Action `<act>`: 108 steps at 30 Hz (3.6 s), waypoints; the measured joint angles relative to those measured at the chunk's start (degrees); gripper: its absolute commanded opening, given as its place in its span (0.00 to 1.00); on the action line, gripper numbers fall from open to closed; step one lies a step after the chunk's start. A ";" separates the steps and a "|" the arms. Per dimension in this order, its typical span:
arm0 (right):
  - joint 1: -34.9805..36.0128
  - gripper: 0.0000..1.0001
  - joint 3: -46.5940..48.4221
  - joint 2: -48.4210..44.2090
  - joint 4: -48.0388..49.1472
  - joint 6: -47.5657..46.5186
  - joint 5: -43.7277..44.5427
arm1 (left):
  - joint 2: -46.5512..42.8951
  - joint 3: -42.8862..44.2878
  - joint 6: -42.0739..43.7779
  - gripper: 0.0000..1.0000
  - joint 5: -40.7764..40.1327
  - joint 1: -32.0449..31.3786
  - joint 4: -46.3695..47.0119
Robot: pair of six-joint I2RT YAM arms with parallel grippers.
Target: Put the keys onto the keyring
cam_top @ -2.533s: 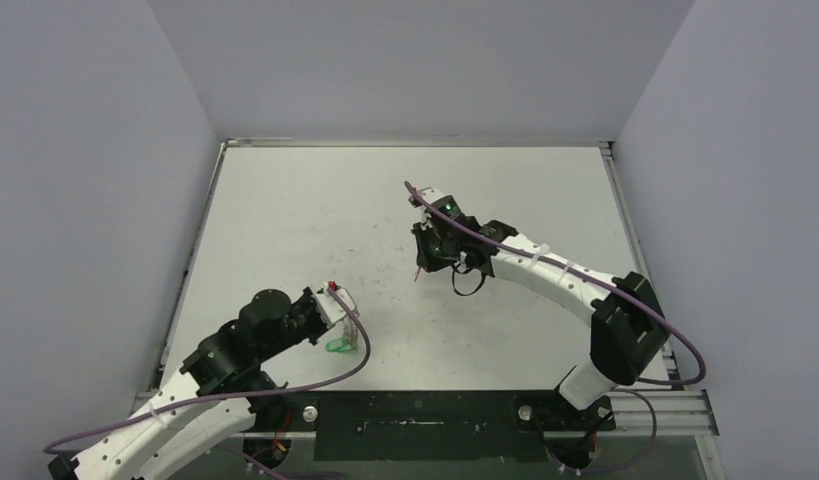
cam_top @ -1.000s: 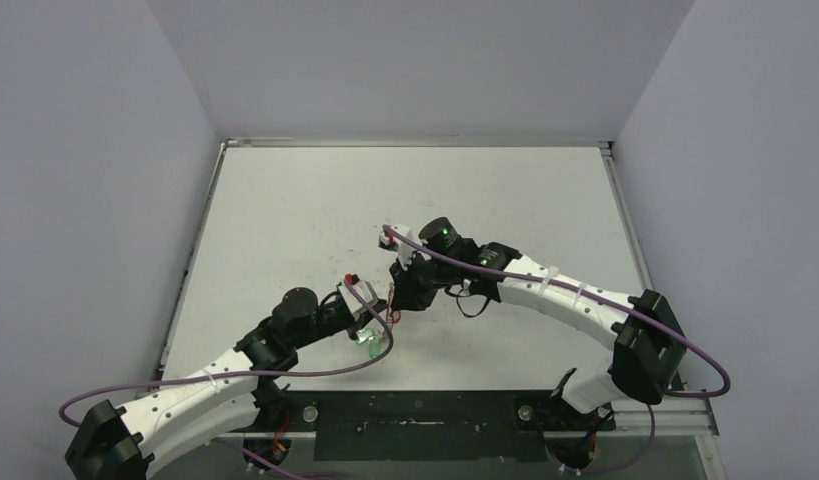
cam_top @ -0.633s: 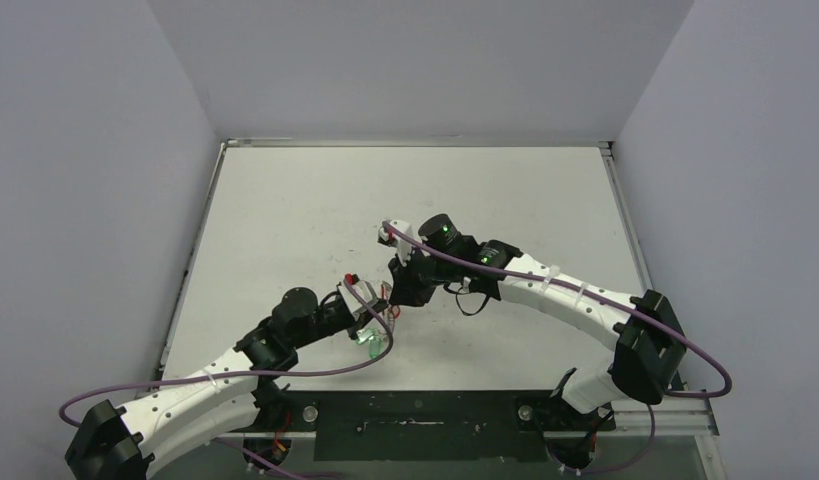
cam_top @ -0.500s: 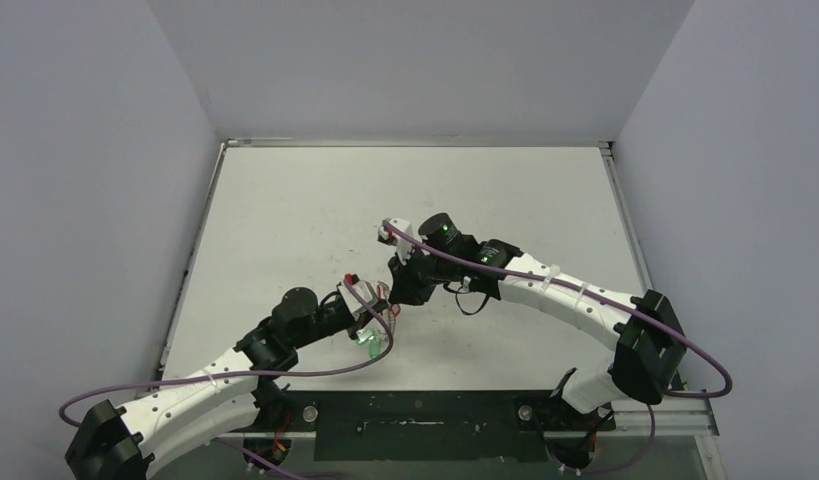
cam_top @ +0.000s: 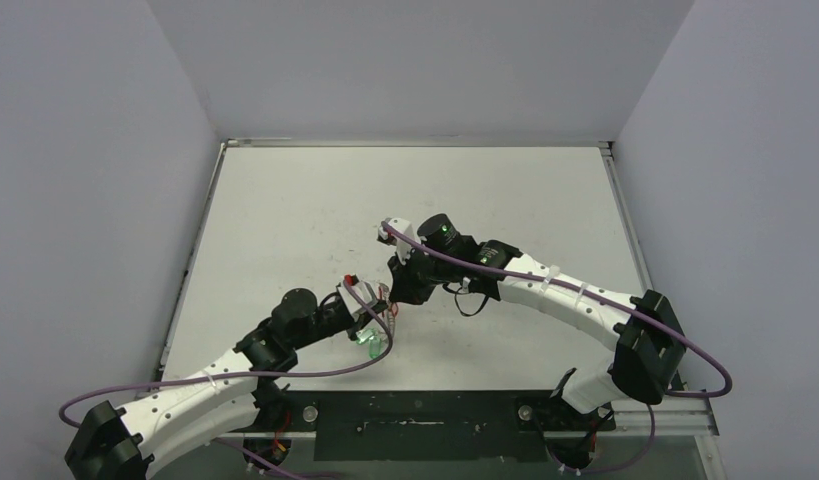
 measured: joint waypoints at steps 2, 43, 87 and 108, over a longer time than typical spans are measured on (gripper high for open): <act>0.00 0.00 0.00 0.09 0.04 -0.02 0.11 | -0.15 -0.11 0.00 0.00 -0.02 0.00 0.04; 0.04 0.79 -3.85 0.17 3.61 0.24 3.89 | -3.76 -2.23 -1.97 0.00 -1.57 0.00 0.83; -0.39 0.23 -26.01 -13.64 27.04 -36.09 -22.86 | -6.51 -4.50 4.15 0.00 12.15 -0.02 6.86; -0.37 0.00 -24.96 -13.09 25.94 -35.71 -17.99 | -6.27 -4.50 4.17 0.04 12.48 0.00 7.06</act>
